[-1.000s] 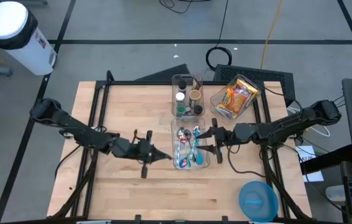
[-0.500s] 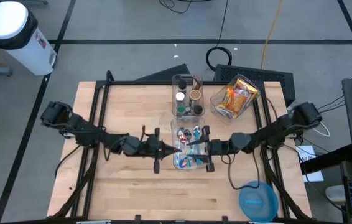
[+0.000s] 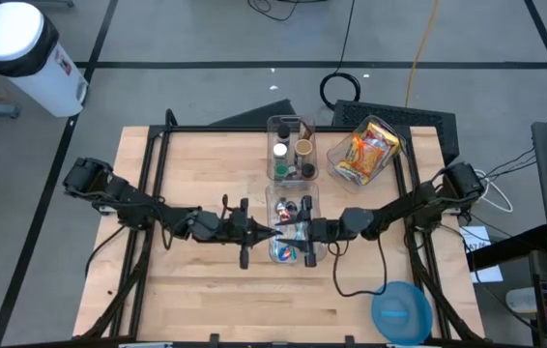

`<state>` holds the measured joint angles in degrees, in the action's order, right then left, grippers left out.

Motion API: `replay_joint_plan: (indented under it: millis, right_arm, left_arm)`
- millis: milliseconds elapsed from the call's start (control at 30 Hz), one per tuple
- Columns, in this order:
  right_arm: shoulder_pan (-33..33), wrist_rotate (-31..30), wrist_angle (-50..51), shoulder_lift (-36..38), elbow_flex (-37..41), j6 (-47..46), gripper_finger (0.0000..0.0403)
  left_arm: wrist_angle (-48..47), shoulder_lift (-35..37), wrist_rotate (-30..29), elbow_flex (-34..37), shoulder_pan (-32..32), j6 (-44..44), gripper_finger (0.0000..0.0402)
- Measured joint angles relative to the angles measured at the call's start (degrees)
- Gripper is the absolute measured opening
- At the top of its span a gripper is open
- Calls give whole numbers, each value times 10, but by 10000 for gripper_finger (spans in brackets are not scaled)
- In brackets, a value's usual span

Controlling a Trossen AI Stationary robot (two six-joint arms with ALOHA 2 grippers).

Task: Pick & Place Food Item
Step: Put the rainbow spoon into the bottom transparent bin

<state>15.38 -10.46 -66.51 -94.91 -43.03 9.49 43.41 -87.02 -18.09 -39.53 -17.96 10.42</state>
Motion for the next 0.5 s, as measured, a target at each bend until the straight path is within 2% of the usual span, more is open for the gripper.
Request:
replay_joint_plan:
  millis: [167, 333, 500]
  right_arm:
    - [0, 0, -1, 0, -5, 1, 113]
    - [-1, -3, 2, 0, -5, 3, 20]
    - [-1, -7, 9, 0, -5, -19, 10]
  left_arm:
    - [0, 0, 0, 0, 1, -2, 12]
    - [0, 0, 1, 0, 5, -1, 8]
    - [-11, 0, 7, 0, 6, 67, 18]
